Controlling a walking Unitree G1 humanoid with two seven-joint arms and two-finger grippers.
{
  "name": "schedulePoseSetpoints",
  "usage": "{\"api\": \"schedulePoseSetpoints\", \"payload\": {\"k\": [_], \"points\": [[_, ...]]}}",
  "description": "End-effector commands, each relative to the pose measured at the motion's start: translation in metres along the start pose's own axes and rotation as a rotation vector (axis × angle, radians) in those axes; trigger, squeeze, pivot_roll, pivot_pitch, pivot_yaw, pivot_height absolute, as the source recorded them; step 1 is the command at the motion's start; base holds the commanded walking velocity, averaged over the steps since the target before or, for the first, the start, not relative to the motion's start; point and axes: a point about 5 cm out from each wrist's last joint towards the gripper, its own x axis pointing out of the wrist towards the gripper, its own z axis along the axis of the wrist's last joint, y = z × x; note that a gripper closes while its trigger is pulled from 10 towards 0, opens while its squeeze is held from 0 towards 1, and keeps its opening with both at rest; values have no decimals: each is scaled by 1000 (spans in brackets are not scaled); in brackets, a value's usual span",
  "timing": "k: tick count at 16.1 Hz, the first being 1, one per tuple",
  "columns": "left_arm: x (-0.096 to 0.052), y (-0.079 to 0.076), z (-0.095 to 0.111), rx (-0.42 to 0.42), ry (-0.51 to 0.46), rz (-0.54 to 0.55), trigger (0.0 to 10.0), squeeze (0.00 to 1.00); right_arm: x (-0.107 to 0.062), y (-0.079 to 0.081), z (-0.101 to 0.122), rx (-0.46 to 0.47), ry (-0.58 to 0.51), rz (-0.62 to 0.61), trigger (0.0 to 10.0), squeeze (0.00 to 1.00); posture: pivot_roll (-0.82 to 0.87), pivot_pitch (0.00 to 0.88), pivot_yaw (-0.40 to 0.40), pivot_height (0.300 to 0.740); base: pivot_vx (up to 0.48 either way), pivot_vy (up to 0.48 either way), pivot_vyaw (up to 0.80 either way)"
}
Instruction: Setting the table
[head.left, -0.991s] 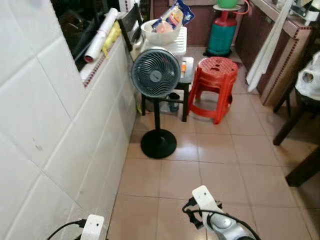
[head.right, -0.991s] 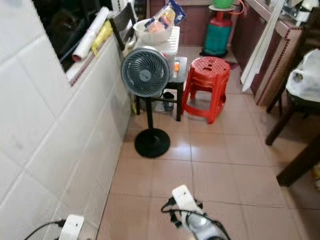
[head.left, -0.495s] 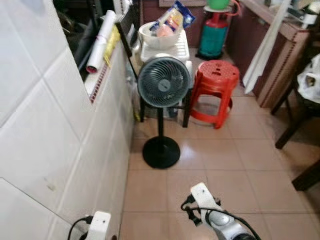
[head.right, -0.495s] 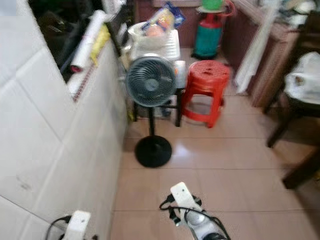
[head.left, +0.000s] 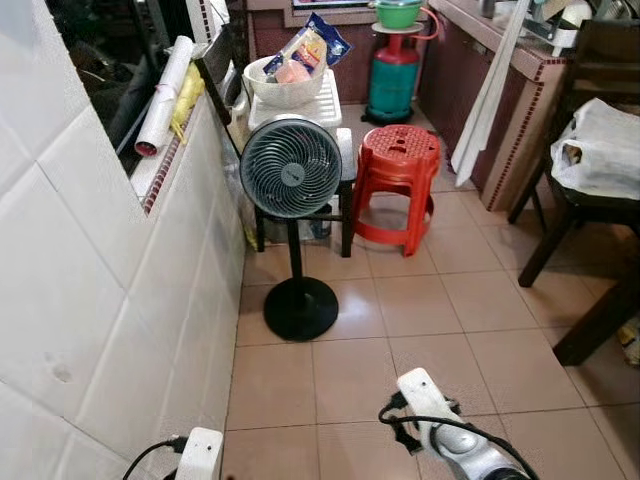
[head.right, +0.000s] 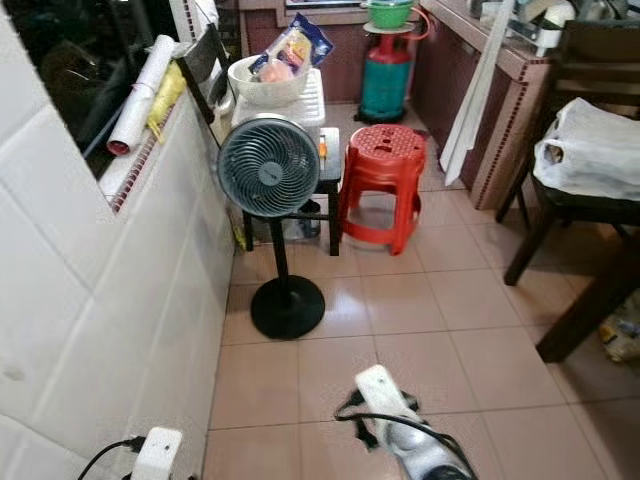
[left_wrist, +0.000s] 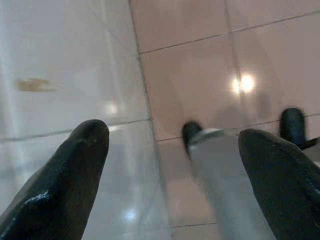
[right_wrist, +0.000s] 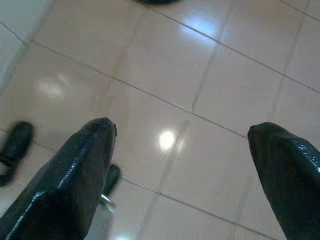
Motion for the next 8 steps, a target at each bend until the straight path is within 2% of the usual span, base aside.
{"api": "schedulePoseSetpoints", "payload": {"k": [1, 4, 5, 8], "points": [[-1, 4, -5, 5, 17, 3, 10000, 0, 1, 6, 5, -1, -16, 8, 10000, 0, 11, 0, 23, 740, 0, -371, 0], [-1, 4, -5, 9, 20, 6, 10000, 0, 1, 8, 4, 1, -14, 11, 10000, 0, 10, 0, 24, 740, 0, -374, 0], [-1, 5, -6, -2, 21, 12, 10000, 0, 1, 8, 4, 7, -14, 11, 10000, 0, 10, 0, 24, 740, 0, 0, 0], [-1, 6, -8, -3, 32, 25, 10000, 0, 2, 8, 2, 145, 5, -5, 10000, 0, 10, 0, 30, 740, 0, 0, 0]]}}
